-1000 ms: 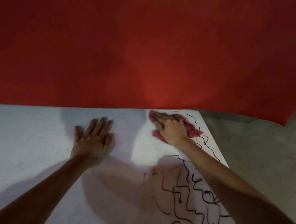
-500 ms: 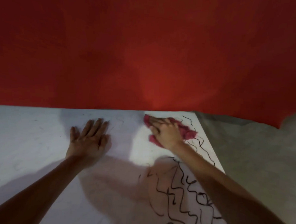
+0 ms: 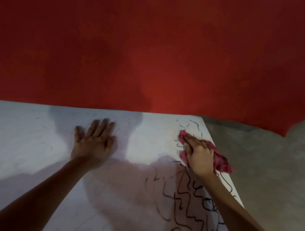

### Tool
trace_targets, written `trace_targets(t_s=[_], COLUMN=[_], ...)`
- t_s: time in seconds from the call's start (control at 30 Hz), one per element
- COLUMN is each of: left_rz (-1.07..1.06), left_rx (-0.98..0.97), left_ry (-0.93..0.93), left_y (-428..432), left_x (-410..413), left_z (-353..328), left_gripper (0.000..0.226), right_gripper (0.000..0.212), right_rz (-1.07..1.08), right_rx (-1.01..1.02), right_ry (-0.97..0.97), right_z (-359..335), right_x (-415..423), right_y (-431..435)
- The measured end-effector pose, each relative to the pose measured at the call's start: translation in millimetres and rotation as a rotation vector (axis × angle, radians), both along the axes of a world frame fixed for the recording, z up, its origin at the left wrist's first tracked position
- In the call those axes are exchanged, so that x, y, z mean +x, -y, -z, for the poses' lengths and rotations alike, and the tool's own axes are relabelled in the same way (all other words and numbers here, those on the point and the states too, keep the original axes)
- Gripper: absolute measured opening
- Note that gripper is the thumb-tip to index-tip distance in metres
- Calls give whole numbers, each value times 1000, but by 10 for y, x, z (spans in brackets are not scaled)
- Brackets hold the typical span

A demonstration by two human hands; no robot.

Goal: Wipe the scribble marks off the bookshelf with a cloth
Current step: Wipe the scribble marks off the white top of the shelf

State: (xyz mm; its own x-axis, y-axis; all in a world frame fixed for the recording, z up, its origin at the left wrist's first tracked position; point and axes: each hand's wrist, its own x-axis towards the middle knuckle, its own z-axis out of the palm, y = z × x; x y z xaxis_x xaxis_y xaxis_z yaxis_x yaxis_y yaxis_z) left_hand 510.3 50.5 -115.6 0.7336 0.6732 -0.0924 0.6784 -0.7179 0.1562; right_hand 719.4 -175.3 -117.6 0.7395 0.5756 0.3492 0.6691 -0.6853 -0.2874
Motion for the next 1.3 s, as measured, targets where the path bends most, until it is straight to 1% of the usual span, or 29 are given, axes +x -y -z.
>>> trace_targets(t_s=[0.07, 0.13, 0.23, 0.3, 0.37, 0.43, 0.5, 0.57, 0.67, 0.73, 0.77, 0.8, 0.87, 0.9, 0.97, 1.03, 1.1, 1.17, 1.23, 1.3], left_rz=[-4, -7, -2, -1, 5, 10, 9, 8, 4, 1, 1, 3, 9, 10, 9, 10, 11, 5, 1, -3], left_rx=[-8, -7, 16, 22, 21, 18, 23, 23, 20, 11, 7, 7, 20, 20, 13, 17, 16, 5, 8, 14], left_ry=[9, 10, -3, -8, 2, 1, 0, 0, -4, 2, -2, -3, -8, -9, 2, 5, 15, 15, 12, 22], left_y=[6, 14, 12, 2, -6, -4, -4, -3, -3, 2, 5, 10, 5, 6, -3, -3, -4, -5, 0, 4], left_x=[-2, -8, -4, -14, -13, -7, -11, -12, -11, -9, -11, -8, -14, -17, -20, -18, -18, -17, -12, -1], left_z=[-14, -26, -24, -14, -5, 6, 7, 10, 2, -15, -20, -21, -22, -24, -13, 4, 20, 16, 3, -7], left_gripper=[73, 71, 57, 57, 59, 55, 57, 59, 59, 68, 71, 71, 62, 57, 55, 58, 71, 80, 76, 73], right_gripper=[41, 37, 33, 34, 34, 34, 38, 34, 33, 33, 33, 33, 33, 33, 31, 33, 36, 35, 33, 30], right_rz=[57, 164, 281, 276, 235, 185, 141, 156, 218, 275, 302, 327, 335, 316, 256, 181, 156, 192, 219, 222], right_rx=[-71, -177, -180, -189, -113, -17, 39, 30, -87, -176, -184, -174, -169, -178, -151, -22, 26, 31, 64, 13], right_ry=[-32, -98, -213, -203, -152, -86, -13, 0, -96, -139, -167, -188, -213, -198, -97, 14, 83, 58, 52, -22], right_z=[-75, -176, -253, -238, -176, -106, -40, -55, -171, -232, -243, -253, -236, -235, -199, -110, 11, 58, -9, -137], right_x=[266, 593, 869, 708, 365, -53, -295, -241, 154, 460, 574, 653, 638, 543, 243, -140, -368, -359, -223, 28], right_y=[-156, -350, -527, -479, -269, 1, 135, 118, -102, -279, -359, -413, -446, -394, -165, 136, 332, 313, 177, -42])
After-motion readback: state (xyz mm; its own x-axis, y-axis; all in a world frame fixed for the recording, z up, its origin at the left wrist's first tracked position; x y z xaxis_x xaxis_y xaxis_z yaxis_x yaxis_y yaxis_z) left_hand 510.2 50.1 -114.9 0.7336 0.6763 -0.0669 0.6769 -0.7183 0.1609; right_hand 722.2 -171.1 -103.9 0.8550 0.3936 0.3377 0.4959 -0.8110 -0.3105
